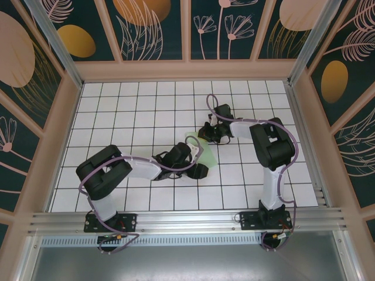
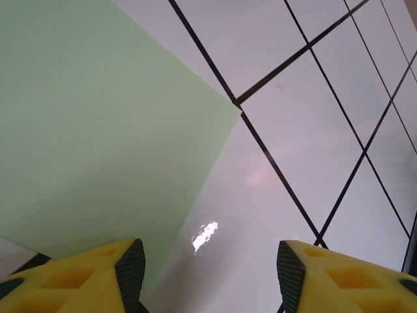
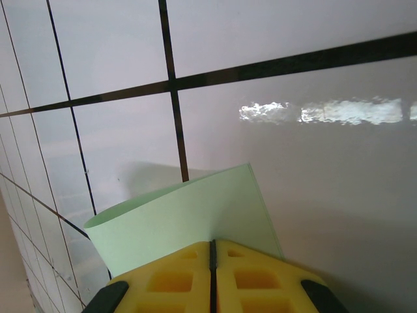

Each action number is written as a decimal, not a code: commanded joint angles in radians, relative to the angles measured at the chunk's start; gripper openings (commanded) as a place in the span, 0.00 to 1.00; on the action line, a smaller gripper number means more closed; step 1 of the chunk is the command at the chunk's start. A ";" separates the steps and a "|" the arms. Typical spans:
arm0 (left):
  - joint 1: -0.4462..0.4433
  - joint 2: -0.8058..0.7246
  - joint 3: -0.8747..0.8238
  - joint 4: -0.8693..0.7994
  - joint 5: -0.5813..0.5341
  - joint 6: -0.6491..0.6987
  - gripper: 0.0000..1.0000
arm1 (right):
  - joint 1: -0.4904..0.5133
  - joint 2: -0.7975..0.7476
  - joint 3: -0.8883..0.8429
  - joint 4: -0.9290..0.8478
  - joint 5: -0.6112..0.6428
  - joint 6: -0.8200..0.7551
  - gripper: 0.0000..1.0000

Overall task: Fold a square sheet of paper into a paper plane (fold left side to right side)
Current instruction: First fold the square sheet of paper in half at the center of the table.

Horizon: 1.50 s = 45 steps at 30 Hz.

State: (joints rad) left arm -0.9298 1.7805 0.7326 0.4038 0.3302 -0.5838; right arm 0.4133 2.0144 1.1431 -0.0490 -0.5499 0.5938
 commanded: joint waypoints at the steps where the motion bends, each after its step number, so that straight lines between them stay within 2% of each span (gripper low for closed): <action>1: -0.033 0.004 -0.053 -0.087 0.043 -0.053 0.59 | 0.013 0.055 -0.034 -0.041 0.066 0.015 0.11; 14: -0.036 -0.058 -0.092 -0.089 0.029 -0.077 0.60 | 0.015 0.059 -0.031 -0.038 0.063 0.017 0.11; 23: -0.008 -0.157 0.056 -0.220 -0.069 -0.042 0.64 | 0.016 0.058 -0.023 -0.047 0.064 0.014 0.11; 32: 0.067 -0.020 0.193 -0.286 -0.077 0.045 0.64 | 0.018 0.058 -0.017 -0.051 0.062 0.011 0.11; 39: 0.071 0.084 0.234 -0.258 -0.033 0.058 0.64 | 0.019 0.058 -0.017 -0.052 0.059 0.011 0.11; 45: 0.055 0.094 0.196 -0.261 -0.012 0.081 0.62 | 0.020 0.058 -0.016 -0.051 0.058 0.011 0.12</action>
State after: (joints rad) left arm -0.8627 1.8622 0.9424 0.1638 0.2878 -0.5388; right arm 0.4141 2.0144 1.1435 -0.0490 -0.5495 0.6048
